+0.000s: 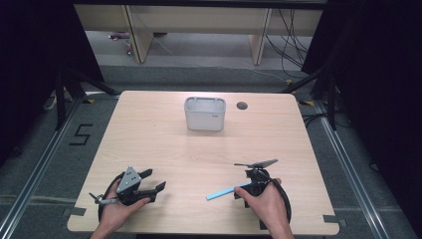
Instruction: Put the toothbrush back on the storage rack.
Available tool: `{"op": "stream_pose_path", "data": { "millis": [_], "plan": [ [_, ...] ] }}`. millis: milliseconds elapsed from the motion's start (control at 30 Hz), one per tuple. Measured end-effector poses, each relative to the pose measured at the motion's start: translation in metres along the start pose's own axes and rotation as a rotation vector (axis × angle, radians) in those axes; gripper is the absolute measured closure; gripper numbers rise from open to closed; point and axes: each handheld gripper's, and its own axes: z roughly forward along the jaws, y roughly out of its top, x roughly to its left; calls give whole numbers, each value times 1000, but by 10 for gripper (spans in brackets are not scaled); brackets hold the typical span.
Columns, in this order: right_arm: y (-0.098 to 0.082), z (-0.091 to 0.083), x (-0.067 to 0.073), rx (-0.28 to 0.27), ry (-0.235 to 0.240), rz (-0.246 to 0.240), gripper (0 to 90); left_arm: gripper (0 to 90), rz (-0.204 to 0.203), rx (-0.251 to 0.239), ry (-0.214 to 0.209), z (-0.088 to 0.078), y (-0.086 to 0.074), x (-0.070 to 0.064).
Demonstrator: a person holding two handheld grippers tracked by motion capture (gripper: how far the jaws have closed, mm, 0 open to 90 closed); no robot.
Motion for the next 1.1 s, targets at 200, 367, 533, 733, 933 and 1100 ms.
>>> {"op": "stream_pose_path", "data": {
  "millis": [200, 367, 533, 733, 933, 1100],
  "plan": [
    [14, -1, 15, 28, -3, 96, 376, 287, -8, -12, -9, 1, 0, 1],
    [21, 3, 21, 65, -3, 168, 375, 287, -14, -9, -4, 0, 0, 1],
    [25, 8, 24, 65, -26, 193, 372, 286, -15, -17, -9, 0, 0, 1],
    [30, 14, 30, 113, -65, 247, 397, 285, -8, -8, -7, 0, 0, 1],
    [33, 19, 34, 127, -90, 267, 403, 284, -7, -8, -10, -1, 0, 1],
    [38, 21, 40, 136, -106, 359, 404, 283, -8, -15, -19, 0, -1, 1]
  ]
}}
